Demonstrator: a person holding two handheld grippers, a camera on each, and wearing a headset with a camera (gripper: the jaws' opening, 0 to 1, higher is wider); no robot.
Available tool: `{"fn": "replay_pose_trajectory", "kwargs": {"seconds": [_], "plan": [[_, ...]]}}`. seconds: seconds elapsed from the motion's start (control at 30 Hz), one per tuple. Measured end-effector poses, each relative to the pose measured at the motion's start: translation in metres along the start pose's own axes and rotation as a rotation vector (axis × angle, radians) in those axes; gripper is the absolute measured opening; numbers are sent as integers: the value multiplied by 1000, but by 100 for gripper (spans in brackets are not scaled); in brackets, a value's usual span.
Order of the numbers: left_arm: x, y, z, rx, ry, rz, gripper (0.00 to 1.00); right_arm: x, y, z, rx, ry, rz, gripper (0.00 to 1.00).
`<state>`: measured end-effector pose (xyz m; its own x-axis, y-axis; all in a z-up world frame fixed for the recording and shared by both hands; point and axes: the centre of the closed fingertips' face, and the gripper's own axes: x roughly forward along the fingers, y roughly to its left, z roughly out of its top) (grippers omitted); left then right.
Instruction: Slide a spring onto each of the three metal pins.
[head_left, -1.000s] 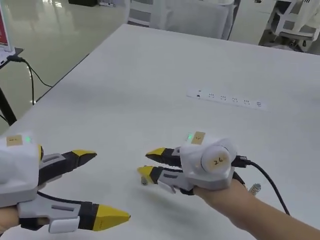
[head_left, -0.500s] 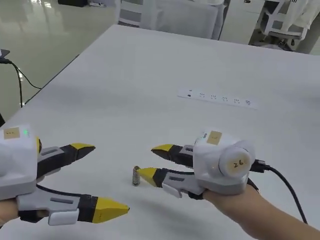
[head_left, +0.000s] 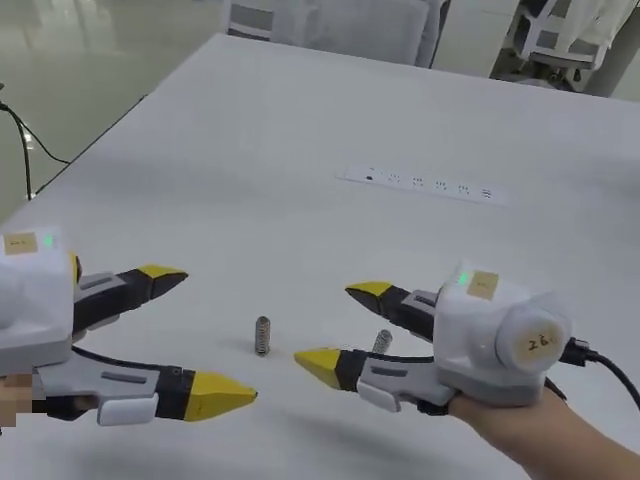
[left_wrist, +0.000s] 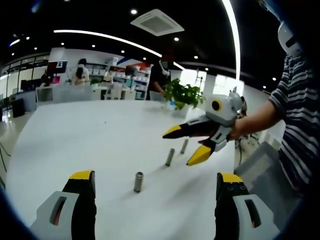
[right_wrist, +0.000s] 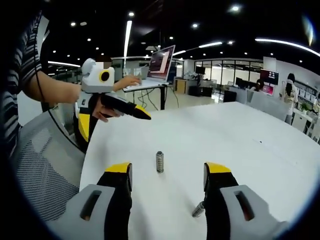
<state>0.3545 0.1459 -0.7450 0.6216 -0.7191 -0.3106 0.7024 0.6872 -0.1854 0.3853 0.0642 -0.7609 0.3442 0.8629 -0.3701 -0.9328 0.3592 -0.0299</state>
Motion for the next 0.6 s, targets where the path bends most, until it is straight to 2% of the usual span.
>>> {"fn": "replay_pose_trajectory", "kwargs": {"seconds": [0.3, 0.43, 0.6], "plan": [[1, 1, 0, -1, -15, 12, 98, -32, -11, -11, 39, -11, -51, 64], [2, -1, 0, 0, -20, 12, 98, -43, -13, -16, 45, -19, -75, 76], [2, -4, 1, 5, -21, 7, 98, -64, -21, -26, 91, -27, -123, 77]]}}
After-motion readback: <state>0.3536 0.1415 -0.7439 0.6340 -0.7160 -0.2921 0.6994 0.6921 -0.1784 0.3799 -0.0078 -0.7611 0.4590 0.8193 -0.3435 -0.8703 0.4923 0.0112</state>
